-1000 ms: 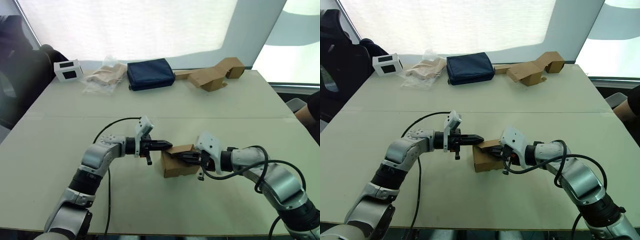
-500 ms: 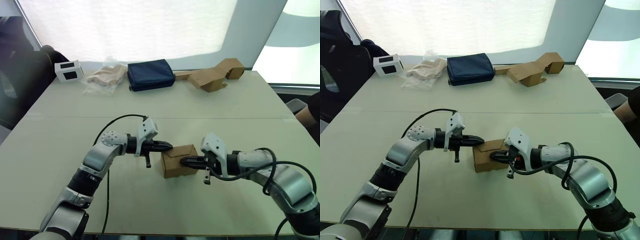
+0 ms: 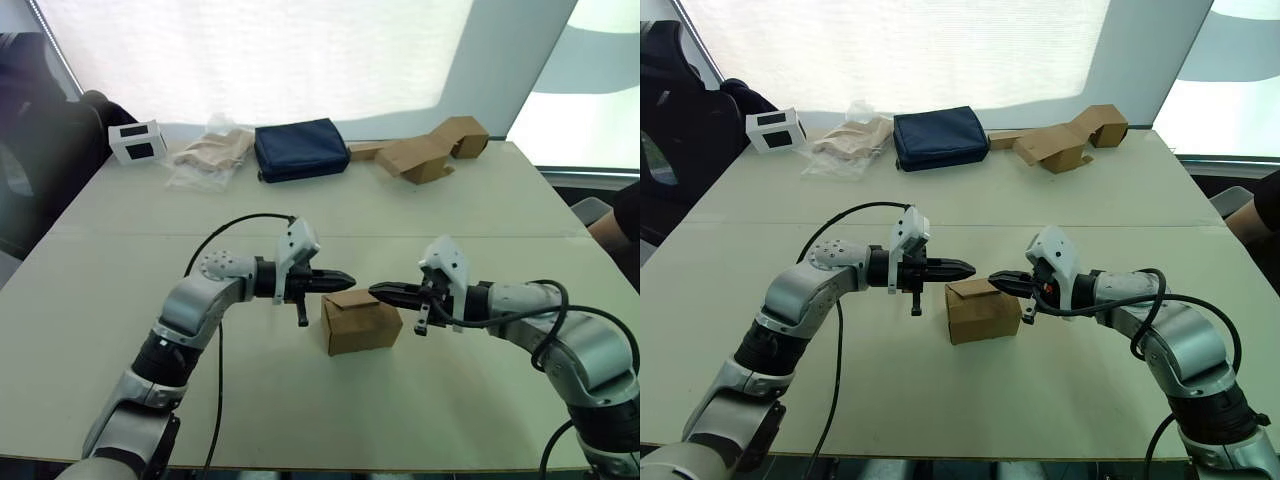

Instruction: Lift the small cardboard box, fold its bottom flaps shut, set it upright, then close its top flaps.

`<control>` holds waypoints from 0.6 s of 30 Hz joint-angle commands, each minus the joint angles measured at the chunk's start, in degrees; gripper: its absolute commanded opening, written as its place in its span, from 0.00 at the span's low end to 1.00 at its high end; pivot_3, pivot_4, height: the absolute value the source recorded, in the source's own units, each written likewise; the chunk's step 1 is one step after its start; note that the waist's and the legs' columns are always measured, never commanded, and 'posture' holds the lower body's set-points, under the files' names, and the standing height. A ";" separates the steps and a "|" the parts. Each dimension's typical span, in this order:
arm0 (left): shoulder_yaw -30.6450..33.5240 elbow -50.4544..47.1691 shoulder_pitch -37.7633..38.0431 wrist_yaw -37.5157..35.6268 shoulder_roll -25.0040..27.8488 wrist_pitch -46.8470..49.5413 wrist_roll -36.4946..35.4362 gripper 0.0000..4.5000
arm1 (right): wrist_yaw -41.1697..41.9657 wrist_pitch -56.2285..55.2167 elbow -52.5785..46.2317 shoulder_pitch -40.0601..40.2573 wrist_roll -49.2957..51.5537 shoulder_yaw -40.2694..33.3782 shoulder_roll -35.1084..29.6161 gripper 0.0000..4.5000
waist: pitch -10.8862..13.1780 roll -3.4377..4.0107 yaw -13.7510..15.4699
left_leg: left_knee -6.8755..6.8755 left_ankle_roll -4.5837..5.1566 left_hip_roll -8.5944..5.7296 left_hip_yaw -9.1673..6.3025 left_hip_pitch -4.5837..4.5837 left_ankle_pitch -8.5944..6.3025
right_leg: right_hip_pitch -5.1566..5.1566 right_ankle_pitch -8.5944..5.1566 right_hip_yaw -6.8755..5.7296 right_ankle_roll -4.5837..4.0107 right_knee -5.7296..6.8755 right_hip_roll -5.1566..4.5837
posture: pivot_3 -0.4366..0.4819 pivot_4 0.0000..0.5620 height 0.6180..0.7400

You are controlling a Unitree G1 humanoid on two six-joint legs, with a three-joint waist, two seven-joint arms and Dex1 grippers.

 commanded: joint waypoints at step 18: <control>3.00 4.09 -2.42 1.75 0.05 -1.92 1.06 0.00 | -0.71 -3.02 1.43 -0.46 0.72 -3.60 3.56 0.00 | 0.01 -0.01 0.06 | 0.00 0.00 0.00 0.00 0.06 0.00 | 0.06 0.00 0.00 0.00 0.00 0.00 | 0.48 0.27 1.00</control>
